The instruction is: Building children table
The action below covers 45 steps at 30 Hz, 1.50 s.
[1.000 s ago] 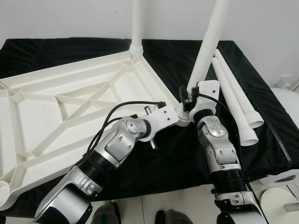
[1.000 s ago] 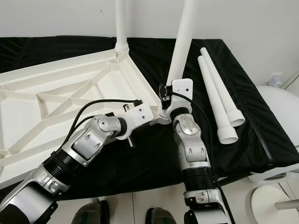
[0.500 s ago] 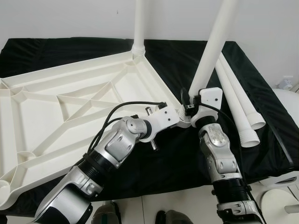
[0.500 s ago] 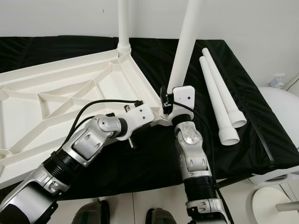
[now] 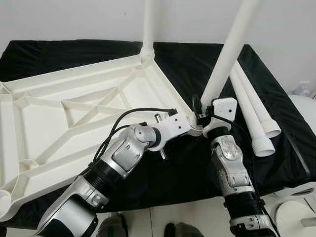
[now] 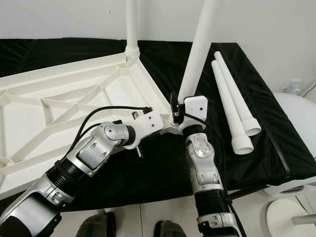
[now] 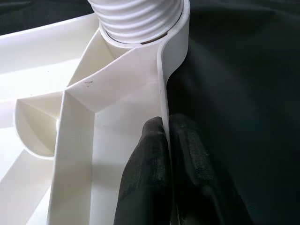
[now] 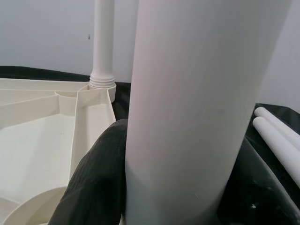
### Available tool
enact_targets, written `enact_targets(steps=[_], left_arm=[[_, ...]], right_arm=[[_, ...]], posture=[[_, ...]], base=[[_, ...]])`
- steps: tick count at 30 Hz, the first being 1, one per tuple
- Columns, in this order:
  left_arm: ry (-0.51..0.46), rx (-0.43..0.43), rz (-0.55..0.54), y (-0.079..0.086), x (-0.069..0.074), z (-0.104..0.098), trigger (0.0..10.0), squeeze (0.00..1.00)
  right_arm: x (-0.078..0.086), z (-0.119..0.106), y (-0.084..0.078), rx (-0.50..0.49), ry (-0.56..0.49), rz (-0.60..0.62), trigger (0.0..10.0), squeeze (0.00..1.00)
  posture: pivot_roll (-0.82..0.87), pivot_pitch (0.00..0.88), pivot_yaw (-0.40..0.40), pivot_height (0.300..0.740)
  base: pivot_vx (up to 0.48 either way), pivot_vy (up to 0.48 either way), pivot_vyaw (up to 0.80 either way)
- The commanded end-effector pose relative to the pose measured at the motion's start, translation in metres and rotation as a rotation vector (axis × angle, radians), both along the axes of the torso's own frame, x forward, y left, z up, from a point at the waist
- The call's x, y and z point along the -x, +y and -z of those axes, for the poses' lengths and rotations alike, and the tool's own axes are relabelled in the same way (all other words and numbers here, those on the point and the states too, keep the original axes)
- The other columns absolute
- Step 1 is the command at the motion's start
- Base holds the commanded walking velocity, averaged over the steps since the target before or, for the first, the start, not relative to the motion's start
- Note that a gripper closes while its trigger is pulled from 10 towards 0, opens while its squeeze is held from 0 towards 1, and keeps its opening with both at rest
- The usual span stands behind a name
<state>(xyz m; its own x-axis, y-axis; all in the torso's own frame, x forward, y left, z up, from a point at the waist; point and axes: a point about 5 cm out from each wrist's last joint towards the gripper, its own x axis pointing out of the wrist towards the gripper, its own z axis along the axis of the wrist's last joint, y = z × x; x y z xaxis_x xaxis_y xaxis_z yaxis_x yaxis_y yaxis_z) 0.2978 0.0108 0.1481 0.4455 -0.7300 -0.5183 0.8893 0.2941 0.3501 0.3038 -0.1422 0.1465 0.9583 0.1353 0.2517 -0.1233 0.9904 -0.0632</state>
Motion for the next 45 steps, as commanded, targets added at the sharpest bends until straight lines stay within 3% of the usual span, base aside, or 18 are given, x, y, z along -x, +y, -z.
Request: enact_targets(steps=[1,11,24,32,38,45], left_arm=[[-0.035,0.011,0.039,-0.008,0.003,-0.007,10.0,0.0],[-0.036,0.008,0.045,-0.008,0.004,-0.006,10.0,0.0],[-0.035,0.008,0.052,-0.01,0.005,-0.006,10.0,0.0],[-0.034,0.01,0.046,-0.009,0.005,-0.007,10.0,0.0],[-0.035,0.011,0.045,-0.009,0.005,-0.008,10.0,0.0],[-0.036,0.013,0.034,-0.007,0.003,-0.009,10.0,0.0]], right_arm=[[0.012,0.052,-0.013,0.001,0.233,0.031,10.0,0.0],[0.013,0.066,-0.02,-0.069,0.282,0.055,10.0,0.0],[0.009,0.064,-0.02,-0.034,0.271,0.0,10.0,0.0],[0.013,0.058,-0.008,-0.056,0.22,0.038,10.0,0.0],[0.01,0.049,0.0,-0.07,0.184,0.141,10.0,0.0],[0.011,0.046,0.008,-0.087,0.169,0.142,10.0,0.0]], posture=[[-0.02,0.075,-0.037,0.74],[-0.02,0.066,-0.033,0.74],[-0.02,0.069,-0.033,0.74],[-0.02,0.073,-0.034,0.74],[-0.02,0.081,-0.035,0.74],[-0.01,0.086,-0.039,0.74]], base=[[0.0,0.0,0.0],[0.0,0.0,0.0],[0.0,0.0,0.0],[0.0,0.0,0.0],[0.0,0.0,0.0],[0.0,0.0,0.0]])
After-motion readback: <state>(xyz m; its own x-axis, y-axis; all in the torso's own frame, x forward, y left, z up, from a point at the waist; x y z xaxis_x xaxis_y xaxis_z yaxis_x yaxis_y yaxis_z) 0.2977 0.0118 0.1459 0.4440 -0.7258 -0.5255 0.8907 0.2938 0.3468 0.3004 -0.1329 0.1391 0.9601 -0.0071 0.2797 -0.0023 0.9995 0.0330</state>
